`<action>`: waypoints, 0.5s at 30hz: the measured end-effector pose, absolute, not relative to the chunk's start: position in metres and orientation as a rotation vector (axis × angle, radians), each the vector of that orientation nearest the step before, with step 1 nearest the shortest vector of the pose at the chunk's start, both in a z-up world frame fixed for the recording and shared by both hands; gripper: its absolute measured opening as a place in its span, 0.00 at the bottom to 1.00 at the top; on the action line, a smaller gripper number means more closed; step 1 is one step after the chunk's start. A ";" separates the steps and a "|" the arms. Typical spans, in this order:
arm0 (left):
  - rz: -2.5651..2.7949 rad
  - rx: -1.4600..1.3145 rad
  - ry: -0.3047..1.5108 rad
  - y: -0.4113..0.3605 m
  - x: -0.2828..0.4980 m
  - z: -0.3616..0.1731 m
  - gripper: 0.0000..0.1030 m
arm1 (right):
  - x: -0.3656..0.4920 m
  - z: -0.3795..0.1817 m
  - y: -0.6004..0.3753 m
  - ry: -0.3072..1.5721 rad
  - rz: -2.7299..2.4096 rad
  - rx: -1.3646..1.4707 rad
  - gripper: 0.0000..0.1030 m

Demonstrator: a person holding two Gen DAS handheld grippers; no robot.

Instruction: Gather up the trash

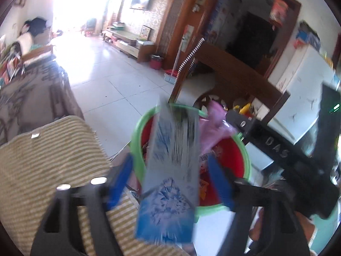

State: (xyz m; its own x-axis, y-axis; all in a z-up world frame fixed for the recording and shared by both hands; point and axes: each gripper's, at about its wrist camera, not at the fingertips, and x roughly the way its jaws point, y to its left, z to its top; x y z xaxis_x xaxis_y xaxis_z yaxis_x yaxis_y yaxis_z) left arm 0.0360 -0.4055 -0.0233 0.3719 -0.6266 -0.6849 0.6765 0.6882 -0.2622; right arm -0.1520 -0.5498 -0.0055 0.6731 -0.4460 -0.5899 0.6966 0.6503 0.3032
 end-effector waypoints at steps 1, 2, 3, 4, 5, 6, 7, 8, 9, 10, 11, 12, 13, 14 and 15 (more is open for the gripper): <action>-0.836 0.077 0.840 -0.406 0.034 -0.023 0.72 | -0.153 -0.004 -0.549 0.494 -0.706 0.531 0.85; -0.835 0.086 0.833 -0.406 0.032 -0.023 0.72 | -0.154 -0.003 -0.549 0.488 -0.722 0.523 0.85; -0.828 0.087 0.825 -0.403 0.030 -0.023 0.73 | -0.156 -0.002 -0.548 0.478 -0.737 0.515 0.85; -0.819 0.083 0.821 -0.396 0.031 -0.023 0.76 | -0.157 0.000 -0.548 0.470 -0.743 0.513 0.86; -0.803 0.072 0.814 -0.386 0.031 -0.022 0.79 | -0.156 0.003 -0.546 0.458 -0.742 0.510 0.86; -0.789 0.055 0.807 -0.375 0.031 -0.021 0.79 | -0.156 0.005 -0.542 0.451 -0.734 0.506 0.86; -0.772 0.038 0.802 -0.365 0.032 -0.020 0.80 | -0.153 0.008 -0.537 0.447 -0.724 0.497 0.86; -0.752 0.019 0.794 -0.350 0.038 -0.018 0.82 | -0.148 0.011 -0.528 0.443 -0.702 0.472 0.87; -0.722 -0.006 0.781 -0.330 0.038 -0.015 0.84 | -0.144 0.014 -0.520 0.442 -0.688 0.449 0.89; -0.706 -0.018 0.774 -0.322 0.043 -0.013 0.86 | -0.140 0.016 -0.512 0.440 -0.675 0.427 0.92; -0.675 -0.038 0.756 -0.301 0.043 -0.009 0.87 | -0.133 0.020 -0.498 0.436 -0.648 0.393 0.94; -0.650 -0.047 0.743 -0.286 0.042 -0.007 0.88 | -0.127 0.023 -0.488 0.433 -0.623 0.369 0.95; -0.614 -0.053 0.725 -0.266 0.042 -0.003 0.89 | -0.120 0.026 -0.473 0.433 -0.586 0.340 0.95; -0.583 -0.054 0.714 -0.250 0.041 -0.001 0.90 | -0.113 0.027 -0.463 0.436 -0.561 0.322 0.95; -0.556 -0.057 0.704 -0.235 0.041 0.002 0.91 | -0.106 0.029 -0.452 0.442 -0.537 0.306 0.95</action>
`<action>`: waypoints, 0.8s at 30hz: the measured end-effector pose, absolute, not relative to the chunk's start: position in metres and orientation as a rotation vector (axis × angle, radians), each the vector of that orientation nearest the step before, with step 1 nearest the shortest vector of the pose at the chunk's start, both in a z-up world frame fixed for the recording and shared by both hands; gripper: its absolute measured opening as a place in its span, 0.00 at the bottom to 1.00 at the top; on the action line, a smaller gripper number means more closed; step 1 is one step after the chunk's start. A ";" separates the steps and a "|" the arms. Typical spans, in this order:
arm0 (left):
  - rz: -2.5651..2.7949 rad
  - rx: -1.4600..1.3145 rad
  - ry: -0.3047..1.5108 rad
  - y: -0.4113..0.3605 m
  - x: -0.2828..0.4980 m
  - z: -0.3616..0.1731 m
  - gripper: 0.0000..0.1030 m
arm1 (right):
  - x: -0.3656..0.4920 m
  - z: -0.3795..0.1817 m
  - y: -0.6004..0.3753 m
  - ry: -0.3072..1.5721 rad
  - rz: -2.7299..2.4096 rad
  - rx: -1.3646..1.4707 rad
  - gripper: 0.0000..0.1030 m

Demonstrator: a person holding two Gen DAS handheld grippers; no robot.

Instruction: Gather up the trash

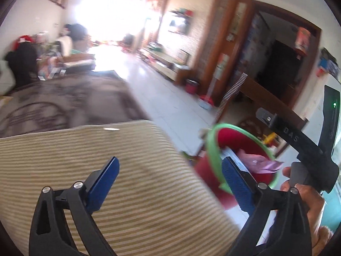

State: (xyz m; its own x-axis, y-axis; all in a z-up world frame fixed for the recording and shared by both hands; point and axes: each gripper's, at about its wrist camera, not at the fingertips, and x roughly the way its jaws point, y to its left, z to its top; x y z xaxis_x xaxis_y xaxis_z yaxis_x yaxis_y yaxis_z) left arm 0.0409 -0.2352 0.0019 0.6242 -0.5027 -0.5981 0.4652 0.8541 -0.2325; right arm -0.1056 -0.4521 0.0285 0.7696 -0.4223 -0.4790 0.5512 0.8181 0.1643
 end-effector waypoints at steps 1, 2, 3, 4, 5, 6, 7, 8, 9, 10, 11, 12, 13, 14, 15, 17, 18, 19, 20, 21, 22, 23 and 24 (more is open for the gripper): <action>-0.537 -0.061 0.696 -0.226 0.043 0.004 0.92 | -0.099 0.029 -0.442 0.450 -0.514 0.292 0.95; -0.509 -0.068 0.682 -0.209 0.042 0.007 0.92 | -0.091 0.029 -0.429 0.459 -0.488 0.278 0.95; -0.484 -0.071 0.671 -0.196 0.041 0.008 0.92 | -0.084 0.029 -0.418 0.465 -0.467 0.267 0.95; -0.464 -0.072 0.666 -0.183 0.041 0.009 0.92 | -0.079 0.029 -0.410 0.467 -0.454 0.260 0.95; -0.443 -0.073 0.657 -0.168 0.040 0.008 0.92 | -0.073 0.029 -0.399 0.470 -0.437 0.250 0.95; -0.422 -0.072 0.650 -0.156 0.040 0.007 0.92 | -0.069 0.029 -0.390 0.471 -0.422 0.241 0.95; -0.402 -0.071 0.643 -0.147 0.041 0.005 0.92 | -0.064 0.029 -0.380 0.471 -0.407 0.234 0.95; -0.380 -0.073 0.639 -0.134 0.042 0.002 0.92 | -0.062 0.030 -0.373 0.467 -0.399 0.230 0.95; -0.364 -0.079 0.639 -0.122 0.043 -0.001 0.92 | -0.060 0.032 -0.364 0.457 -0.395 0.223 0.95; -0.355 -0.085 0.638 -0.116 0.042 -0.003 0.92 | -0.059 0.034 -0.355 0.440 -0.401 0.214 0.95; -0.336 -0.101 0.635 -0.105 0.043 -0.007 0.92 | -0.060 0.037 -0.345 0.401 -0.417 0.197 0.95; -0.322 -0.112 0.629 -0.096 0.043 -0.009 0.92 | -0.063 0.041 -0.337 0.351 -0.435 0.179 0.95; -0.314 -0.118 0.625 -0.092 0.043 -0.011 0.92 | -0.067 0.044 -0.328 0.299 -0.456 0.158 0.95; -0.301 -0.128 0.615 -0.086 0.044 -0.013 0.92 | -0.071 0.048 -0.314 0.222 -0.490 0.121 0.95; -0.297 -0.134 0.609 -0.083 0.043 -0.013 0.92 | -0.073 0.048 -0.306 0.186 -0.506 0.099 0.95; -0.295 -0.156 0.596 -0.076 0.045 -0.013 0.92 | -0.072 0.042 -0.290 0.129 -0.514 0.097 0.95; -0.290 -0.166 0.594 -0.073 0.046 -0.013 0.92 | -0.069 0.040 -0.289 0.149 -0.493 0.131 0.95; -0.283 -0.175 0.592 -0.070 0.046 -0.012 0.92 | -0.065 0.038 -0.288 0.180 -0.461 0.166 0.95; -0.271 -0.182 0.585 -0.066 0.046 -0.011 0.92 | -0.060 0.033 -0.287 0.215 -0.426 0.186 0.95; -0.260 -0.180 0.577 -0.063 0.047 -0.011 0.92 | -0.056 0.031 -0.285 0.236 -0.415 0.179 0.95; -0.249 -0.172 0.566 -0.061 0.047 -0.011 0.92 | -0.053 0.029 -0.283 0.251 -0.421 0.169 0.95; -0.231 -0.154 0.550 -0.060 0.046 -0.009 0.92 | -0.049 0.026 -0.281 0.263 -0.428 0.161 0.95; -0.213 -0.136 0.536 -0.058 0.044 -0.008 0.92 | -0.046 0.024 -0.280 0.273 -0.424 0.156 0.95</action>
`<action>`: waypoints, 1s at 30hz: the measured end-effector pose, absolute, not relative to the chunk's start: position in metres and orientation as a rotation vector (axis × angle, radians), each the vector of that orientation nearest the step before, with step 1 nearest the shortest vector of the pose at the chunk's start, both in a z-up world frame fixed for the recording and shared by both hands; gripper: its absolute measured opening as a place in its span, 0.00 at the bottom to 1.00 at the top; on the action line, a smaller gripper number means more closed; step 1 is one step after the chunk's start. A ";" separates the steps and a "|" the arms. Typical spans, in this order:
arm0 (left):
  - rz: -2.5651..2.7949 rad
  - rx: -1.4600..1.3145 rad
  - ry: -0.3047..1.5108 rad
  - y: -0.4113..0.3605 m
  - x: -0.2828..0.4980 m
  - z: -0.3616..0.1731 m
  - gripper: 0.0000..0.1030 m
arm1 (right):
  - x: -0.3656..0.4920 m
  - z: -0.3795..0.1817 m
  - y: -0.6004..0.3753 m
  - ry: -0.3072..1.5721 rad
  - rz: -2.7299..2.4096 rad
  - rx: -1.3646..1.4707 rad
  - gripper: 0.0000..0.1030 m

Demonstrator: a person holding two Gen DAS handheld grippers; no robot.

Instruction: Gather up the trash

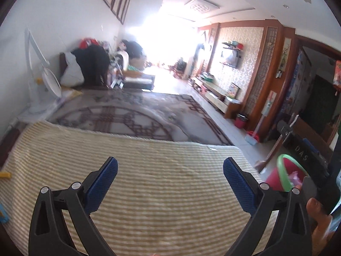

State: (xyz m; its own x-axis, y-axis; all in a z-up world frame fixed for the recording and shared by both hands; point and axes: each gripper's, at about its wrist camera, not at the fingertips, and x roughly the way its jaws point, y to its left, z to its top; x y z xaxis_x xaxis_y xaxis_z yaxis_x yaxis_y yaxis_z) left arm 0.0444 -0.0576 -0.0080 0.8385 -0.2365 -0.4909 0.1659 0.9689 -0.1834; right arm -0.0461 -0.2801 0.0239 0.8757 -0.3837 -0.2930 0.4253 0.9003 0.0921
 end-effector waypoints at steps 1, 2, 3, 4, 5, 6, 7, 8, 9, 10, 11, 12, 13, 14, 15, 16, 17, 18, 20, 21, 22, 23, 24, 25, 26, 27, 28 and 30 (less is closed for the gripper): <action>-0.198 -0.117 0.522 -0.058 0.042 -0.006 0.92 | -0.044 0.022 -0.279 0.280 -0.420 0.152 0.95; -0.191 -0.099 0.503 -0.058 0.040 -0.004 0.92 | -0.042 0.020 -0.279 0.296 -0.417 0.146 0.95; -0.197 -0.092 0.490 -0.058 0.038 -0.002 0.92 | -0.040 0.017 -0.277 0.306 -0.414 0.141 0.95; -0.214 -0.089 0.476 -0.059 0.036 -0.001 0.92 | -0.039 0.015 -0.276 0.319 -0.411 0.137 0.95; -0.223 -0.089 0.473 -0.060 0.035 0.000 0.92 | -0.038 0.013 -0.276 0.325 -0.410 0.135 0.95; -0.229 -0.088 0.473 -0.061 0.034 0.001 0.92 | -0.039 0.011 -0.277 0.331 -0.409 0.134 0.95; -0.232 -0.085 0.474 -0.062 0.033 0.001 0.92 | -0.038 0.011 -0.278 0.336 -0.410 0.133 0.95; -0.231 -0.076 0.476 -0.064 0.033 0.000 0.92 | -0.038 0.010 -0.279 0.344 -0.408 0.134 0.95; -0.225 -0.066 0.478 -0.065 0.033 -0.001 0.92 | -0.037 0.008 -0.278 0.353 -0.405 0.135 0.95; -0.215 -0.058 0.481 -0.065 0.034 -0.002 0.92 | -0.035 0.006 -0.278 0.365 -0.402 0.135 0.95; -0.210 -0.055 0.484 -0.066 0.034 -0.003 0.92 | -0.034 0.006 -0.278 0.372 -0.401 0.133 0.95; -0.209 -0.057 0.487 -0.066 0.034 -0.003 0.92 | -0.033 0.005 -0.278 0.378 -0.399 0.130 0.95; -0.213 -0.067 0.494 -0.064 0.035 -0.004 0.92 | -0.033 0.004 -0.277 0.384 -0.395 0.125 0.95; -0.217 -0.075 0.498 -0.063 0.035 -0.005 0.92 | -0.031 0.004 -0.277 0.386 -0.392 0.122 0.95; -0.219 -0.086 0.504 -0.062 0.036 -0.005 0.92 | -0.031 0.004 -0.275 0.388 -0.391 0.117 0.95; -0.218 -0.091 0.507 -0.061 0.036 -0.005 0.92 | -0.030 0.004 -0.274 0.391 -0.388 0.107 0.95; -0.214 -0.096 0.509 -0.060 0.037 -0.005 0.92 | -0.030 0.003 -0.272 0.394 -0.386 0.101 0.95; -0.211 -0.098 0.510 -0.059 0.037 -0.006 0.92 | -0.030 0.003 -0.271 0.396 -0.382 0.093 0.95; -0.207 -0.100 0.510 -0.057 0.037 -0.006 0.92 | -0.028 0.003 -0.266 0.399 -0.376 0.076 0.95; -0.207 -0.102 0.510 -0.056 0.037 -0.006 0.92 | -0.027 0.003 -0.266 0.400 -0.374 0.071 0.95; -0.207 -0.104 0.512 -0.056 0.038 -0.006 0.92 | -0.027 0.002 -0.264 0.402 -0.372 0.065 0.95; -0.209 -0.105 0.514 -0.055 0.038 -0.006 0.92 | -0.026 0.001 -0.262 0.407 -0.368 0.059 0.95; -0.211 -0.106 0.516 -0.055 0.038 -0.006 0.92 | -0.025 0.001 -0.262 0.411 -0.365 0.057 0.95; -0.211 -0.105 0.518 -0.055 0.038 -0.006 0.92 | -0.024 0.001 -0.261 0.415 -0.363 0.056 0.95; -0.211 -0.105 0.519 -0.055 0.038 -0.006 0.92 | -0.023 -0.001 -0.260 0.422 -0.359 0.054 0.95; -0.211 -0.105 0.520 -0.055 0.038 -0.007 0.92 | -0.023 -0.002 -0.260 0.426 -0.357 0.053 0.95; -0.211 -0.105 0.520 -0.055 0.038 -0.007 0.92 | -0.022 -0.002 -0.259 0.429 -0.356 0.050 0.95; -0.212 -0.106 0.522 -0.056 0.038 -0.007 0.92 | -0.022 -0.002 -0.258 0.430 -0.354 0.043 0.95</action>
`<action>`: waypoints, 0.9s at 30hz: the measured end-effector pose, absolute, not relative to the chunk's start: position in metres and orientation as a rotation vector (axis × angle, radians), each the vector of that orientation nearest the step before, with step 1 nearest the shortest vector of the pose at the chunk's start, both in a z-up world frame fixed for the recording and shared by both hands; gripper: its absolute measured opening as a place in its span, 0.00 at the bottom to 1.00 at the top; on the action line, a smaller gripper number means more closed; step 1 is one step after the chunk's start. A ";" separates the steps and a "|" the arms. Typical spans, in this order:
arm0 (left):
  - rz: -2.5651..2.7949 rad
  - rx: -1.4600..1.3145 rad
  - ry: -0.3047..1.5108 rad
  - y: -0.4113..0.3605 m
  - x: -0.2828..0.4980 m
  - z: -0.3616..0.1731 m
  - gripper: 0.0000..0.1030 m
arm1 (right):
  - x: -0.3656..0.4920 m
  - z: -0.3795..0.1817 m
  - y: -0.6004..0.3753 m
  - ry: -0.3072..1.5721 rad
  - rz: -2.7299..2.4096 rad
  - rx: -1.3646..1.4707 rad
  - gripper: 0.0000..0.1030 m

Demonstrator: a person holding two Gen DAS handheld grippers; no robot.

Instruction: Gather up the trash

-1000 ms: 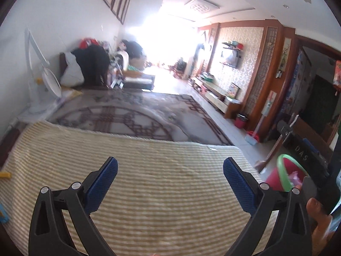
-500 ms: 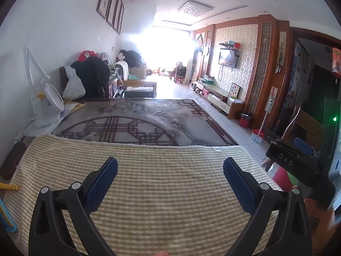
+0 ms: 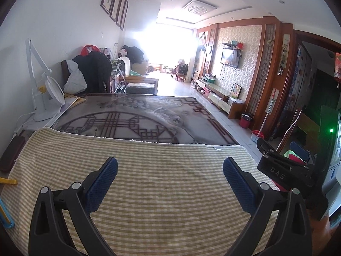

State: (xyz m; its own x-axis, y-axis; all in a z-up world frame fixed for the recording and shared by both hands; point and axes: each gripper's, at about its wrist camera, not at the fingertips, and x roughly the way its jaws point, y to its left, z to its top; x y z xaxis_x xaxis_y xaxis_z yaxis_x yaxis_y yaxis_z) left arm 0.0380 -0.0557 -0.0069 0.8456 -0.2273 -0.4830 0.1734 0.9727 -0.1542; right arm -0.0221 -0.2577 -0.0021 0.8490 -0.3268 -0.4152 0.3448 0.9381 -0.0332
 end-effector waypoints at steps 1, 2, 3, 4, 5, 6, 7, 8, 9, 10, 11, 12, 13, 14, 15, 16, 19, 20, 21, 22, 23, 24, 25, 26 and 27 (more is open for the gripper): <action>-0.212 -0.107 0.524 -0.056 0.038 -0.007 0.92 | -0.021 -0.002 -0.257 0.430 -0.354 0.040 0.95; -0.211 -0.106 0.525 -0.056 0.038 -0.008 0.92 | -0.021 -0.002 -0.256 0.432 -0.352 0.035 0.95; -0.211 -0.106 0.528 -0.055 0.039 -0.009 0.92 | -0.021 -0.003 -0.255 0.434 -0.351 0.032 0.95; -0.211 -0.106 0.531 -0.055 0.039 -0.009 0.92 | -0.021 -0.003 -0.255 0.436 -0.351 0.031 0.95; -0.212 -0.106 0.533 -0.056 0.039 -0.010 0.92 | -0.021 -0.004 -0.255 0.439 -0.349 0.030 0.95; -0.213 -0.106 0.534 -0.056 0.039 -0.010 0.92 | -0.020 -0.004 -0.255 0.441 -0.348 0.031 0.95; -0.213 -0.106 0.535 -0.056 0.039 -0.010 0.92 | -0.021 -0.004 -0.254 0.442 -0.347 0.031 0.95; -0.213 -0.105 0.535 -0.056 0.039 -0.010 0.92 | -0.020 -0.004 -0.254 0.444 -0.348 0.029 0.95; -0.213 -0.105 0.535 -0.056 0.039 -0.010 0.92 | -0.020 -0.005 -0.254 0.445 -0.349 0.028 0.95; -0.213 -0.104 0.534 -0.056 0.039 -0.010 0.92 | -0.020 -0.005 -0.254 0.446 -0.348 0.029 0.95; -0.213 -0.105 0.535 -0.056 0.039 -0.010 0.92 | -0.020 -0.005 -0.254 0.447 -0.348 0.029 0.95; -0.213 -0.106 0.535 -0.056 0.039 -0.011 0.92 | -0.020 -0.005 -0.254 0.448 -0.348 0.029 0.95; -0.213 -0.106 0.535 -0.056 0.039 -0.010 0.92 | -0.020 -0.005 -0.254 0.450 -0.348 0.028 0.95; -0.212 -0.106 0.536 -0.056 0.039 -0.011 0.92 | -0.020 -0.006 -0.253 0.452 -0.347 0.027 0.95; -0.213 -0.105 0.536 -0.056 0.039 -0.011 0.92 | -0.020 -0.006 -0.253 0.453 -0.346 0.024 0.95; -0.214 -0.105 0.536 -0.056 0.039 -0.011 0.92 | -0.020 -0.007 -0.253 0.455 -0.345 0.021 0.95; -0.213 -0.106 0.535 -0.056 0.039 -0.010 0.92 | -0.020 -0.008 -0.251 0.459 -0.342 0.012 0.95; -0.213 -0.106 0.535 -0.056 0.039 -0.010 0.92 | -0.019 -0.009 -0.251 0.462 -0.339 0.012 0.95; -0.212 -0.105 0.536 -0.056 0.039 -0.010 0.92 | -0.019 -0.009 -0.250 0.463 -0.338 0.011 0.95; -0.212 -0.106 0.537 -0.056 0.039 -0.011 0.92 | -0.019 -0.009 -0.250 0.465 -0.338 0.010 0.95; -0.214 -0.106 0.537 -0.056 0.039 -0.010 0.92 | -0.019 -0.010 -0.249 0.467 -0.338 0.008 0.95; -0.214 -0.108 0.538 -0.056 0.039 -0.011 0.92 | -0.018 -0.009 -0.249 0.469 -0.338 0.007 0.95; -0.214 -0.108 0.540 -0.056 0.040 -0.011 0.92 | -0.018 -0.010 -0.249 0.471 -0.336 0.007 0.95; -0.214 -0.109 0.541 -0.056 0.040 -0.011 0.92 | -0.018 -0.010 -0.248 0.473 -0.335 0.005 0.95; -0.215 -0.109 0.541 -0.056 0.040 -0.012 0.92 | -0.017 -0.010 -0.248 0.474 -0.335 0.004 0.95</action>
State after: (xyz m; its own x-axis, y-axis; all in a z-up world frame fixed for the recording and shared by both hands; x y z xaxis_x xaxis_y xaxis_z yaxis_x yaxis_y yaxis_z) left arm 0.0398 -0.0557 -0.0115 0.8353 -0.2310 -0.4989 0.1739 0.9719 -0.1588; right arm -0.0174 -0.2484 -0.0100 0.8362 -0.3156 -0.4484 0.3175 0.9454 -0.0733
